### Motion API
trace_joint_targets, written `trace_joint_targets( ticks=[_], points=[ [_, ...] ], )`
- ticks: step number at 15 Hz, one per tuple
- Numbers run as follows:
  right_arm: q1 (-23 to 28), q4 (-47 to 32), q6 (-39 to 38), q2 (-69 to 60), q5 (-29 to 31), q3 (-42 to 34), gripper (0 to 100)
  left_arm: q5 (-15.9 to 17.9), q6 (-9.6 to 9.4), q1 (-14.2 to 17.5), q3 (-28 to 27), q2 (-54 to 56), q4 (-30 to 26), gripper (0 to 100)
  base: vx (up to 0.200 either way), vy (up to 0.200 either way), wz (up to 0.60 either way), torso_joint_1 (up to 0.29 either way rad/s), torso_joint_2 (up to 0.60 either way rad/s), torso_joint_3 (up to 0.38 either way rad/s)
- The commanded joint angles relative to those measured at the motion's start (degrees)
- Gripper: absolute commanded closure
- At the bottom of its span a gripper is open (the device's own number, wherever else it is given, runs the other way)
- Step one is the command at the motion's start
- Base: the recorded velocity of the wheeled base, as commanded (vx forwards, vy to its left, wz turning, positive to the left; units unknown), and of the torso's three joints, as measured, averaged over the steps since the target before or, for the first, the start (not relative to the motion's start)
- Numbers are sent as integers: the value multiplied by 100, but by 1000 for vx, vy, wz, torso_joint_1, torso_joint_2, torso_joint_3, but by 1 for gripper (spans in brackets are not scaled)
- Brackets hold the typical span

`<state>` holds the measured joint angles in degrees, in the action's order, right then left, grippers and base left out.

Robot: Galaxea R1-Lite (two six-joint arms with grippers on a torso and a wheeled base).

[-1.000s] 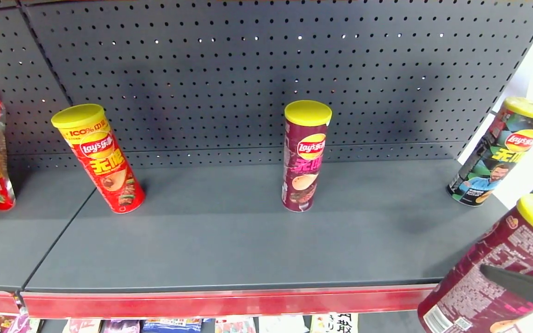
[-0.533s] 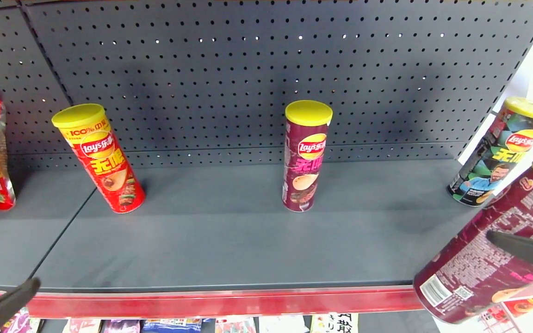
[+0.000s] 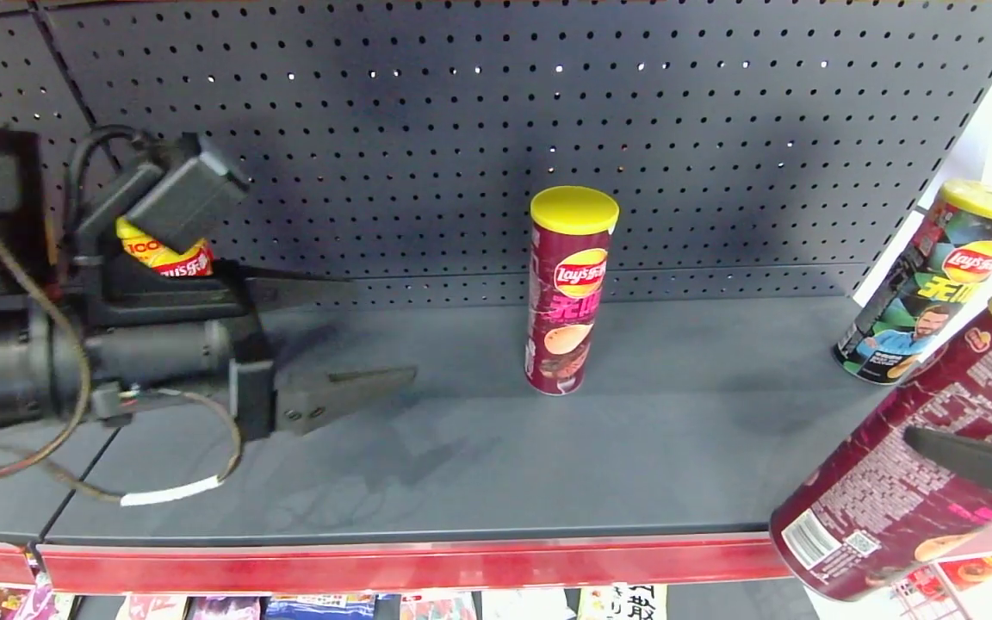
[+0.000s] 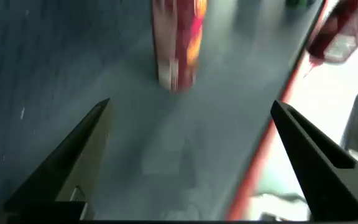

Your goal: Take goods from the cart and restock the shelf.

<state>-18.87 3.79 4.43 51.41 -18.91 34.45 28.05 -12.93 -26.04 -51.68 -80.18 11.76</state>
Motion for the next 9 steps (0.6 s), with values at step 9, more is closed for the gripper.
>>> trace_joint_targets(
  ticks=[9],
  points=[
    [6,-10,6,-17,10,-17,100,-133,-34,-613,-2417,-2494,230,0,0,0,0,0,0,0]
  ],
)
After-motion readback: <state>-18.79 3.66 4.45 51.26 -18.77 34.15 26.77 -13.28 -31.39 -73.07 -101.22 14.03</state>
